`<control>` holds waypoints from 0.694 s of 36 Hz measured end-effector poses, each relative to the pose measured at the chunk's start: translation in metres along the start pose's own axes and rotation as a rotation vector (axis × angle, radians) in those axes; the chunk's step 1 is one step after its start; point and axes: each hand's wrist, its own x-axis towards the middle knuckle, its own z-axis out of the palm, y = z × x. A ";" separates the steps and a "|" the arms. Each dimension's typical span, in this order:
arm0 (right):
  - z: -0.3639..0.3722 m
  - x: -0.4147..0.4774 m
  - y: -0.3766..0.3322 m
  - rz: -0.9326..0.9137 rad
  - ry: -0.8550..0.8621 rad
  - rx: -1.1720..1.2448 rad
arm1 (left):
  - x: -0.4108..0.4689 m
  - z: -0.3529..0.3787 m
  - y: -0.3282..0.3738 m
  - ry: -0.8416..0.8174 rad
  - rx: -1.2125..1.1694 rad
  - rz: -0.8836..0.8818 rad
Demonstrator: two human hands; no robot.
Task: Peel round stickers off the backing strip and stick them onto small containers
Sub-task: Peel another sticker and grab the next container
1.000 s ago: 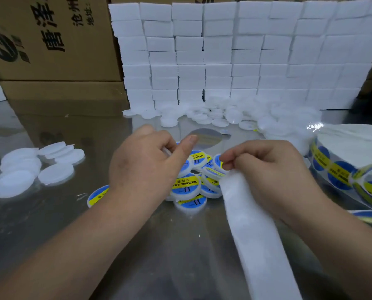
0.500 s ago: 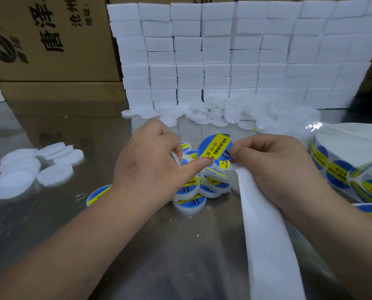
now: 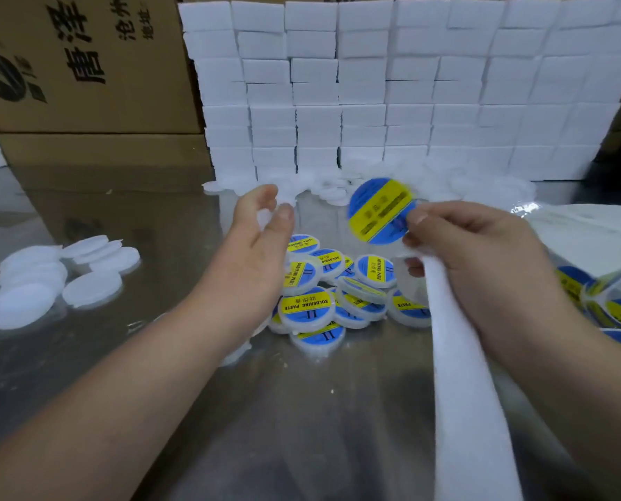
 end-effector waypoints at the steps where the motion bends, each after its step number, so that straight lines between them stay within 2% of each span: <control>1: 0.004 -0.003 0.001 0.021 -0.075 -0.031 | -0.002 0.002 0.002 -0.022 -0.098 -0.016; 4: 0.010 -0.009 0.005 0.080 -0.223 -0.055 | -0.005 0.006 0.005 -0.116 -0.323 -0.070; 13: 0.010 -0.009 0.005 0.108 -0.334 0.042 | -0.004 0.006 0.008 -0.279 -0.729 -0.231; 17: 0.011 -0.010 0.004 0.100 -0.367 0.058 | -0.006 0.005 0.009 -0.375 -0.766 -0.260; 25: 0.011 -0.011 0.003 0.091 -0.395 0.054 | -0.010 0.007 0.009 -0.412 -0.703 -0.199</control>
